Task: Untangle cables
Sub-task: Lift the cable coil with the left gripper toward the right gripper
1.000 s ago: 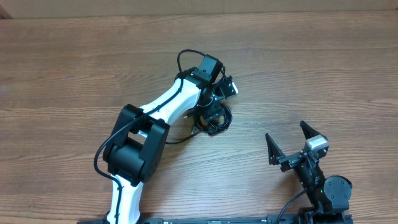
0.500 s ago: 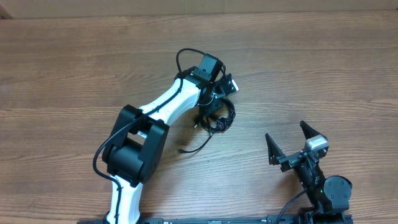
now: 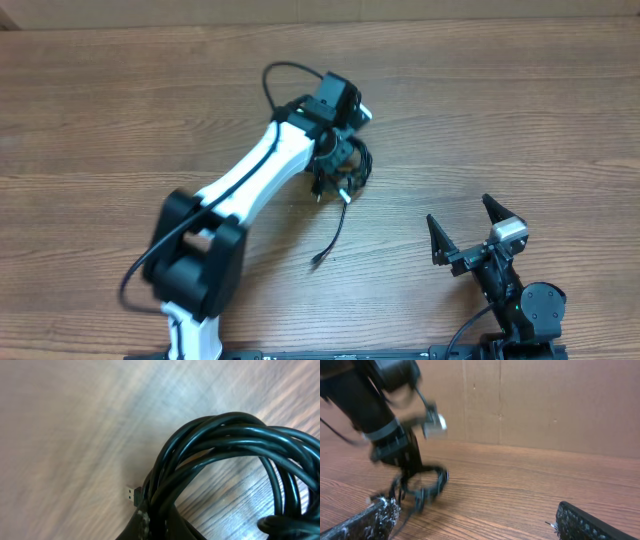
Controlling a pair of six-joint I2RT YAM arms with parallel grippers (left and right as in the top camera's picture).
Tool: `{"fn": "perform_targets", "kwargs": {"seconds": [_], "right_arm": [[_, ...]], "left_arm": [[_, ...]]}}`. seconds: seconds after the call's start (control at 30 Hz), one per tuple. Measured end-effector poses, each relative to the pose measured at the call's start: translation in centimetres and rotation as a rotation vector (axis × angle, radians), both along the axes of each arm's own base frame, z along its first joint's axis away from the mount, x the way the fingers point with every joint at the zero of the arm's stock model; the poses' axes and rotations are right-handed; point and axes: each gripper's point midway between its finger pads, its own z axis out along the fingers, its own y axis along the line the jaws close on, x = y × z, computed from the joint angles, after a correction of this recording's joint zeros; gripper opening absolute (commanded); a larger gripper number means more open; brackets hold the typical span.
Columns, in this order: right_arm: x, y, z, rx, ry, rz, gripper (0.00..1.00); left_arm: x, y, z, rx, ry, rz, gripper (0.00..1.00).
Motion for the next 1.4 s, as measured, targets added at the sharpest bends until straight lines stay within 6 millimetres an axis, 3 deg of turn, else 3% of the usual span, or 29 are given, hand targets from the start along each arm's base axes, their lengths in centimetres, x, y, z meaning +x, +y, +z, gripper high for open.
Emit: {"fn": "perform_targets", "kwargs": {"seconds": [0.2, 0.33, 0.4, 0.7, 0.97, 1.3, 1.4], "right_arm": [[0.0, 0.0, 0.0, 0.0, 0.001, 0.0, 1.0], [0.0, 0.0, 0.0, 0.0, 0.0, 0.0, 1.0], [0.0, 0.0, 0.0, 0.0, 0.001, 0.0, 1.0], [0.0, 0.0, 0.0, 0.0, 0.0, 0.0, 1.0], [0.0, 0.0, 0.0, 0.023, 0.009, 0.003, 1.0], [-1.7, 3.2, -0.2, 0.15, 0.095, 0.207, 1.0], [-2.7, 3.9, 0.7, 0.157, 0.14, 0.254, 1.0]], "left_arm": [[-0.4, 1.5, 11.2, -0.11, -0.209, 0.104, 0.04], [-2.5, 3.0, 16.2, -0.157, -0.277, 0.126, 0.04], [-3.4, 3.6, 17.6, -0.165, -0.296, 0.132, 0.04], [-6.8, 6.3, 21.2, -0.163, -0.34, 0.155, 0.04], [-9.8, 7.8, 22.4, -0.106, -0.344, 0.08, 0.04], [-12.9, 4.2, 22.7, -0.027, -0.38, -0.211, 0.04], [-13.9, 3.1, 22.6, -0.007, -0.384, -0.291, 0.04]]}}
